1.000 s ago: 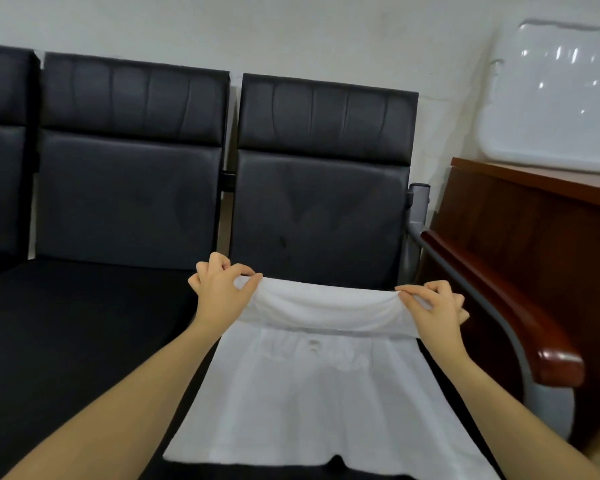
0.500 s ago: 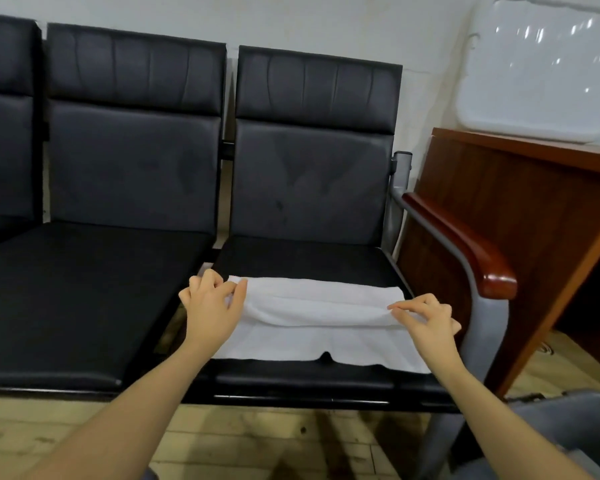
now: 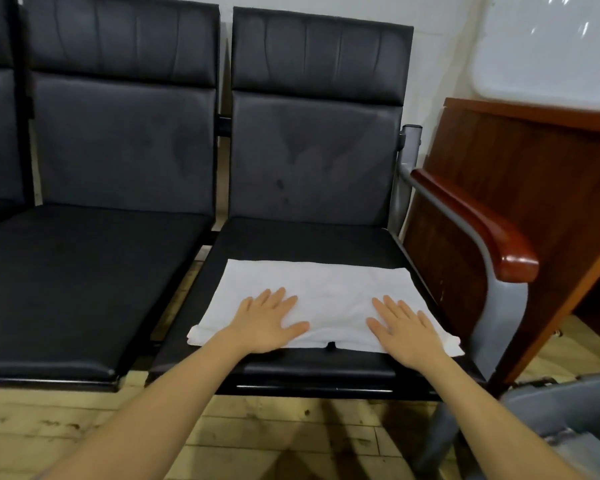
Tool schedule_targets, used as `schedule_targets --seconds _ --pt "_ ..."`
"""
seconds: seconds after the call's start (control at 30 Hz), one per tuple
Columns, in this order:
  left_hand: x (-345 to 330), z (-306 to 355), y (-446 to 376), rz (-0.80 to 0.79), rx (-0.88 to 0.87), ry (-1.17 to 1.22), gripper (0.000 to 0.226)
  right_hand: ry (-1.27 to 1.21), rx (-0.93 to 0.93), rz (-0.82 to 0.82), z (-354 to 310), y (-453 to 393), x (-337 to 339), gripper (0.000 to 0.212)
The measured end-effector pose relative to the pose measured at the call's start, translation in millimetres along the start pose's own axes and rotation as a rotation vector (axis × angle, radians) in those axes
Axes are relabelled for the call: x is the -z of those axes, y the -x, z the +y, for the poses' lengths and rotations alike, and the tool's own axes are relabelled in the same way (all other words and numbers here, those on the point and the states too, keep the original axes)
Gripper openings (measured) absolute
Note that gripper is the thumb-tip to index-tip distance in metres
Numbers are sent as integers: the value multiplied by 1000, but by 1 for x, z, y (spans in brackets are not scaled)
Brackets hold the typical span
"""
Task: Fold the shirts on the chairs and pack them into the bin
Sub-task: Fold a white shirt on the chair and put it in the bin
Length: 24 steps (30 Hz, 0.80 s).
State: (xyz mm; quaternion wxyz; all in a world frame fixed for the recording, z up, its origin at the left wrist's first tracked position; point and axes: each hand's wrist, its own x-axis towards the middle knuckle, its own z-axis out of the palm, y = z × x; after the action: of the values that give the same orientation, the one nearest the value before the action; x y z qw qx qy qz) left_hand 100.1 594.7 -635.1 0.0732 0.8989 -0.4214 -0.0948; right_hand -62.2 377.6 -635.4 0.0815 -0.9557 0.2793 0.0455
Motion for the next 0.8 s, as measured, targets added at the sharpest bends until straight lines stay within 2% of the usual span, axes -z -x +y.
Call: schedule_targets --seconds 0.17,0.3,0.43,0.57,0.73,0.8 --pt "-3 -16 -14 -48 111 -27 75 15 -6 -16 5 -18 3 58" --pt "0 -20 -15 -20 117 -16 73 -2 10 -3 4 -19 7 57" --pt "12 0 -24 207 124 97 63 23 47 147 -2 -20 18 45" --pt "8 27 -47 371 -14 37 54 -76 49 309 -1 -40 22 37" --pt "-5 66 -82 413 -139 -22 49 -178 -65 413 14 -71 22 38" --pt "-6 76 -94 480 -171 9 45 -153 -137 470 22 -84 24 39"
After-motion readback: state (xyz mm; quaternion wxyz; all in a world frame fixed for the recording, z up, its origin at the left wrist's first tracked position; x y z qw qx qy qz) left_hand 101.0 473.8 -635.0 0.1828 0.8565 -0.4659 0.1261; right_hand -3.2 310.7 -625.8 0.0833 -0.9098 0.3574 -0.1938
